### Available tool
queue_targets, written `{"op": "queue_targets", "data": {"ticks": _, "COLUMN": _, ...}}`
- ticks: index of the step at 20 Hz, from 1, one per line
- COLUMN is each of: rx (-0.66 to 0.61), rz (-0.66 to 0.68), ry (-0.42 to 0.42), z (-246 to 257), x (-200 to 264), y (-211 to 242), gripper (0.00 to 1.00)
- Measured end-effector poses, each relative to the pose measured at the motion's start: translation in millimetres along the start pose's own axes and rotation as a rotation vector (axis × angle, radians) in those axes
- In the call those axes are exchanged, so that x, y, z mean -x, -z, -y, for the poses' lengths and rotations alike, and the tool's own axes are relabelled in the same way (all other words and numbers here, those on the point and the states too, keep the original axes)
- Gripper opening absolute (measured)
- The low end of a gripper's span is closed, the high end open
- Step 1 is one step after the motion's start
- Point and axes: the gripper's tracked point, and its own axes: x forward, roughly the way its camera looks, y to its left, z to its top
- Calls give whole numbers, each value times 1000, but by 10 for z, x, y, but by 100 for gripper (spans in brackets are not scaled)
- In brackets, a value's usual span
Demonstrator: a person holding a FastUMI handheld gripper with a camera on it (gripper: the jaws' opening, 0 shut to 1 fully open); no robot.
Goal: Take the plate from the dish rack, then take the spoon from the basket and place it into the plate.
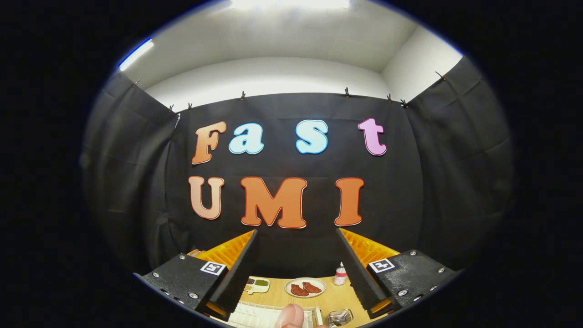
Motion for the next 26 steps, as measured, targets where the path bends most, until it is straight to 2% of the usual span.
{"op": "queue_targets", "data": {"ticks": 9, "rx": 4, "rz": 5, "ry": -25, "z": 338, "x": 8, "y": 30, "gripper": 98}}
{"op": "queue_targets", "data": {"ticks": 20, "rx": -51, "rz": -162, "ry": -12, "z": 615, "x": -3, "y": 612, "gripper": 98}}
{"op": "queue_targets", "data": {"ticks": 23, "rx": -76, "rz": -129, "ry": -11, "z": 674, "x": -13, "y": 519, "gripper": 98}}
{"op": "queue_targets", "data": {"ticks": 26, "rx": -59, "rz": -161, "ry": -2, "z": 727, "x": -15, "y": 652, "gripper": 98}}
